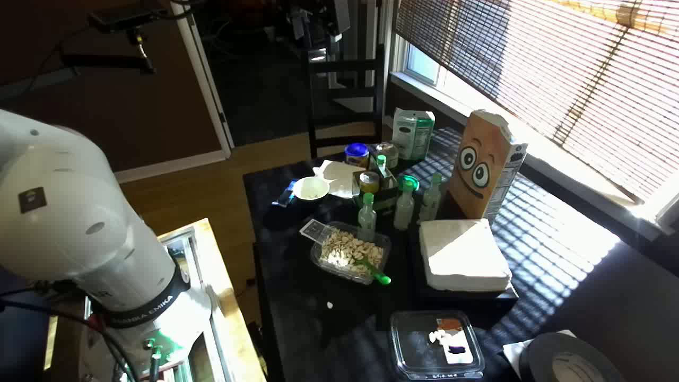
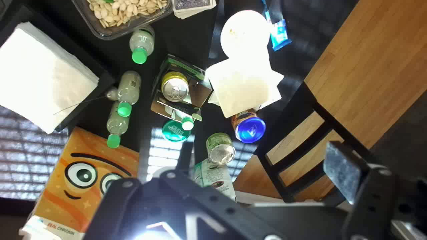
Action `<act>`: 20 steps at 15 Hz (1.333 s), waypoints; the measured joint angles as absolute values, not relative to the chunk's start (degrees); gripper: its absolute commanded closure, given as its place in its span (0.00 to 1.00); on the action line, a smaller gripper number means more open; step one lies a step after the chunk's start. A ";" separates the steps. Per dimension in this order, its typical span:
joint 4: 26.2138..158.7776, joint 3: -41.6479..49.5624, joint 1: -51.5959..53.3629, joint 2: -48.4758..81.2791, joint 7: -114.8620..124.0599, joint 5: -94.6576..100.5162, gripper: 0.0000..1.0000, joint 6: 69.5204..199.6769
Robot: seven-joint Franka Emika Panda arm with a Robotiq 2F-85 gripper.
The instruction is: Use the green spoon to put some of the contents of the clear lunchbox into the white bowl
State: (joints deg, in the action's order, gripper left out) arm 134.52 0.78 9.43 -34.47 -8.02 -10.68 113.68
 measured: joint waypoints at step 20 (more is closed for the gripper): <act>153.85 20.18 -2.32 -33.74 -14.89 -21.09 0.00 125.93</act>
State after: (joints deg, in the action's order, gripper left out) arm 153.85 20.18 -2.32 -33.74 -14.89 -21.09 125.93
